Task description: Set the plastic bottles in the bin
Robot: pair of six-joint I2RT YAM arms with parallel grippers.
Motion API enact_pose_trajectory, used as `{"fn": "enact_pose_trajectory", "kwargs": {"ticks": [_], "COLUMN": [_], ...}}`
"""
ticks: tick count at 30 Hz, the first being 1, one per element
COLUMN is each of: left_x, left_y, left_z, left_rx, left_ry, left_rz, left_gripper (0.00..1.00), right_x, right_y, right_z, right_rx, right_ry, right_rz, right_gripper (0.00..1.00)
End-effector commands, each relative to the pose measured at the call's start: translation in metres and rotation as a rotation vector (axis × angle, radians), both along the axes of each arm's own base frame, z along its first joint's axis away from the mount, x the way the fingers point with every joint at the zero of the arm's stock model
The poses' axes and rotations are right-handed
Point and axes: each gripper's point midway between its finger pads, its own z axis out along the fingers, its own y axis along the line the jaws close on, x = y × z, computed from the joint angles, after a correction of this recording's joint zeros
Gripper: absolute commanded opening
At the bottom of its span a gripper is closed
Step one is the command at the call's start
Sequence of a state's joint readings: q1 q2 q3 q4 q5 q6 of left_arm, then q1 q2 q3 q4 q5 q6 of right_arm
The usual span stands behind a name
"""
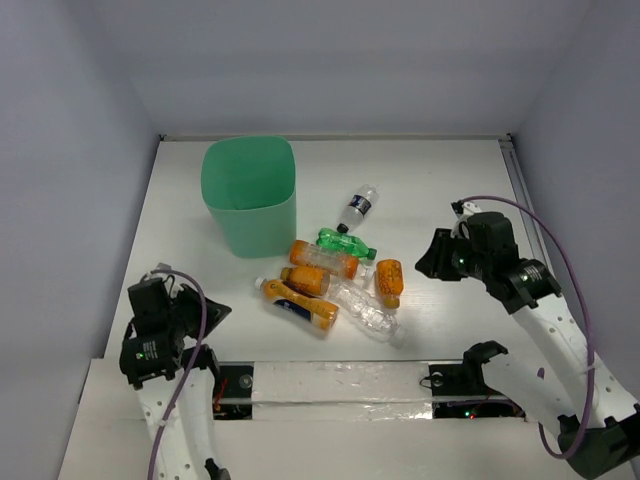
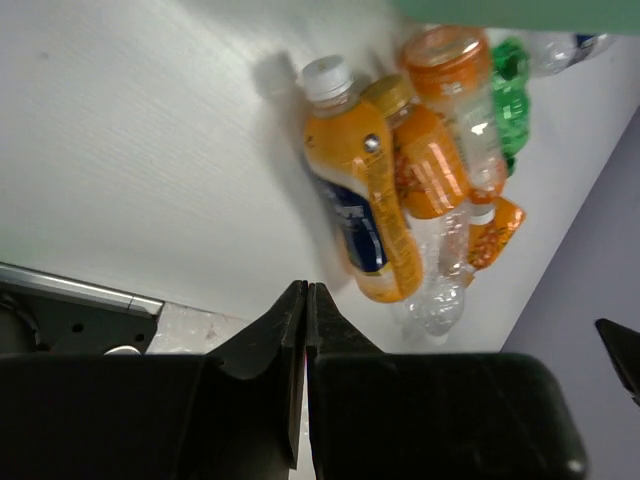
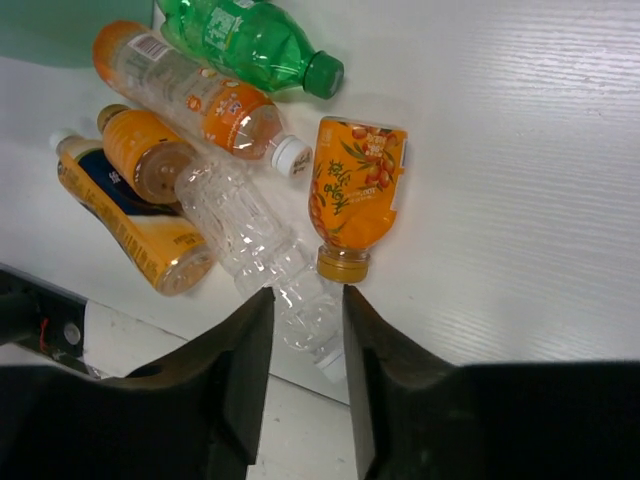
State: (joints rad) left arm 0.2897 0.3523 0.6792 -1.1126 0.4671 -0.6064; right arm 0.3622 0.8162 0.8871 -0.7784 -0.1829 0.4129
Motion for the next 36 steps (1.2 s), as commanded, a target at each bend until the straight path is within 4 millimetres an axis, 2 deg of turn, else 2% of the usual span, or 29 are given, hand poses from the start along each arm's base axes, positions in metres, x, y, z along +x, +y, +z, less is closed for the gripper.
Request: {"fn": "enact_pose_trajectory", "kwargs": {"ticks": [1,2,3,5,6,8,9,11,12,13,14,18,20,21,22,23,24,25,26,27,28,29,30,32,33,34,36], "left_x": [0.025,0.030,0.039,0.045,0.051,0.057,0.066,0.083,0.091,0.097,0.101,0.119,0.126,0.130,0.142,0.152,0.164,0.196,0.192,0.198,0.214,0.206,0.203,0.197,0.181,0.169,0.147], "left_y": [0.029,0.034,0.037,0.039,0.052,0.056,0.065,0.077,0.077,0.076,0.076,0.084,0.075,0.081,0.082,0.053,0.046,0.016,-0.059,-0.051,-0.080,-0.106,-0.116,-0.159,-0.198,-0.216,-0.244], "left_z": [0.087,0.097,0.108,0.114,0.119,0.127,0.141,0.187,0.213,0.247,0.262,0.301,0.304,0.308,0.323,0.331,0.341,0.371,0.383,0.372,0.406,0.407,0.403,0.387,0.397,0.361,0.347], "left_rx": [0.194,0.217,0.220,0.199,0.237,0.228,0.237,0.260,0.232,0.221,0.212,0.200,0.166,0.194,0.216,0.194,0.219,0.227,0.210,0.412,0.377,0.366,0.400,0.420,0.343,0.405,0.290], "left_ry": [-0.190,-0.216,-0.257,-0.274,-0.298,-0.324,-0.358,-0.432,-0.491,-0.562,-0.597,-0.731,-0.748,-0.747,-0.759,-0.771,-0.767,-0.780,-0.793,-0.704,-0.745,-0.747,-0.745,-0.740,-0.803,-0.781,-0.808], "left_rz": [0.034,0.052,0.068,0.107,0.168,0.208,0.260,0.314,0.333,0.336,0.340,0.384,0.358,0.388,0.395,0.308,0.335,0.303,0.142,0.192,0.206,0.154,0.122,0.026,-0.010,-0.103,-0.154], "left_gripper": [0.00,0.02,0.03,0.03,0.03,0.03,0.04,0.03,0.04,0.04,0.04,0.02,0.02,0.02,0.02,0.02,0.02,0.02,0.02,0.02,0.02,0.01,0.01,0.01,0.01,0.01,0.03], "right_x": [0.013,0.013,0.013,0.013,0.013,0.013,0.012,0.011,0.009,0.009,0.009,0.012,0.012,0.013,0.014,0.015,0.016,0.017,0.018,0.020,0.021,0.023,0.023,0.020,0.018,0.017,0.014], "right_y": [0.009,0.009,0.011,0.012,0.012,0.014,0.016,0.019,0.021,0.022,0.022,0.025,0.028,0.029,0.028,0.028,0.030,0.031,0.032,0.032,0.028,0.026,0.024,0.019,0.017,0.014,0.011], "right_z": [0.017,0.015,0.012,0.008,0.008,0.011,0.011,0.008,0.007,0.008,0.009,0.010,0.009,0.008,0.009,0.008,0.007,0.008,0.011,0.014,0.018,0.035,0.041,0.050,0.058,0.059,0.059], "right_rx": [0.025,0.024,0.026,0.025,0.029,0.049,0.060,0.081,0.088,0.094,0.091,0.097,0.108,0.108,0.105,0.110,0.115,0.126,0.129,0.128,0.112,0.112,0.104,0.090,0.095,0.095,0.098], "right_ry": [-0.098,-0.100,-0.095,-0.090,-0.093,-0.103,-0.099,-0.086,-0.078,-0.080,-0.084,-0.087,-0.072,-0.070,-0.074,-0.076,-0.075,-0.077,-0.079,-0.085,-0.095,-0.139,-0.156,-0.169,-0.188,-0.188,-0.191], "right_rz": [0.037,0.042,0.052,0.060,0.061,0.056,0.062,0.067,0.076,0.083,0.083,0.089,0.104,0.104,0.097,0.094,0.096,0.095,0.093,0.092,0.077,0.072,0.066,0.054,0.050,0.032,0.010], "right_gripper": [0.44,0.49,0.50,0.52,0.53,0.53,0.54,0.54,0.54,0.54,0.56,0.56,0.57,0.57,0.56,0.56,0.55,0.54,0.53,0.45,0.40,0.37,0.36,0.33,0.31,0.30,0.25]}}
